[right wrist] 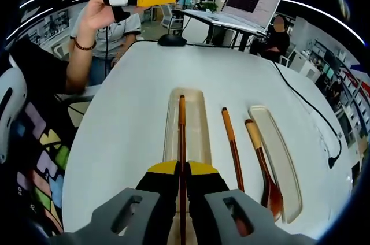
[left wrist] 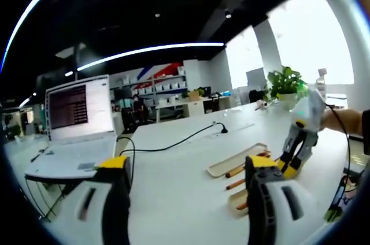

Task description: Arrange the utensils inside the cutlery case until each visible utensil rests in its matching compartment.

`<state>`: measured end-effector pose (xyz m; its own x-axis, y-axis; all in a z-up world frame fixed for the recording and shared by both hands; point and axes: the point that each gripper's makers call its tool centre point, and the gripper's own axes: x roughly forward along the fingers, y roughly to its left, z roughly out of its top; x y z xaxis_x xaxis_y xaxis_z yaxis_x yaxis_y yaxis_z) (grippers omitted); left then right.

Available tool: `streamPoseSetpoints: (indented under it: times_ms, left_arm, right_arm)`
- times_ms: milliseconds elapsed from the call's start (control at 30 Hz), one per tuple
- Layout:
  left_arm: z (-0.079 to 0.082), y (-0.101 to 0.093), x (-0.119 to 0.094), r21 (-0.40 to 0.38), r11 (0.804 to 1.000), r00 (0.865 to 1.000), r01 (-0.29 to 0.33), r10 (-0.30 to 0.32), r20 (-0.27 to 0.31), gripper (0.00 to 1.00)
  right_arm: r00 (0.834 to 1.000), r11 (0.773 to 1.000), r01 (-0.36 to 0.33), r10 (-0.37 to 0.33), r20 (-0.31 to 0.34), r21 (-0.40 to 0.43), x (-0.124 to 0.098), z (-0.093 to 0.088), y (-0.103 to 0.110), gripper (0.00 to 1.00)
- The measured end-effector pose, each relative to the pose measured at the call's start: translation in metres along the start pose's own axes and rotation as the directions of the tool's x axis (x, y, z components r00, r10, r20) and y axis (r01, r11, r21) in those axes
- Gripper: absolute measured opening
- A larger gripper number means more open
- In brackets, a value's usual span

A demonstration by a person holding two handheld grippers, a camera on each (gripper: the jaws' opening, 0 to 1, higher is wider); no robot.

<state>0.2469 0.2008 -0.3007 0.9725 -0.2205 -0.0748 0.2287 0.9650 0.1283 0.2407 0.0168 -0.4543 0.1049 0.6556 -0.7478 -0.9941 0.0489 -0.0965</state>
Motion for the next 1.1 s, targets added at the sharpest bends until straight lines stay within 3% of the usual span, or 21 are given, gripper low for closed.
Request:
streamPoseSetpoints:
  times_ms: [167, 300, 500, 933, 1100]
  left_arm:
    - [0.000, 0.002, -0.001, -0.004, 1.000, 1.000, -0.007, 0.007, -0.001, 0.86]
    - [0.000, 0.004, -0.001, -0.007, 1.000, 1.000, -0.017, 0.017, 0.001, 0.86]
    - [-0.001, 0.004, -0.001, -0.006, 1.000, 1.000, -0.013, 0.013, -0.001, 0.86]
    - [-0.002, 0.003, -0.001, -0.006, 1.000, 1.000, -0.005, 0.005, -0.004, 0.85]
    - [-0.001, 0.006, -0.001, -0.008, 1.000, 1.000, -0.008, 0.008, -0.003, 0.85]
  right_arm:
    - [1.000, 1.000, 0.002, -0.002, -0.020, -0.003, -0.001, -0.002, 0.000, 0.04]
    - [1.000, 1.000, -0.019, 0.018, 0.012, 0.018, -0.009, 0.008, 0.004, 0.07]
    - [1.000, 1.000, 0.006, -0.005, 0.020, -0.020, -0.017, 0.017, 0.002, 0.07]
    - [0.998, 0.996, 0.054, -0.056, -0.018, -0.066, -0.025, 0.029, -0.019, 0.10]
    - [0.997, 0.997, 0.051, -0.054, -0.046, -0.064, -0.018, 0.023, -0.030, 0.12]
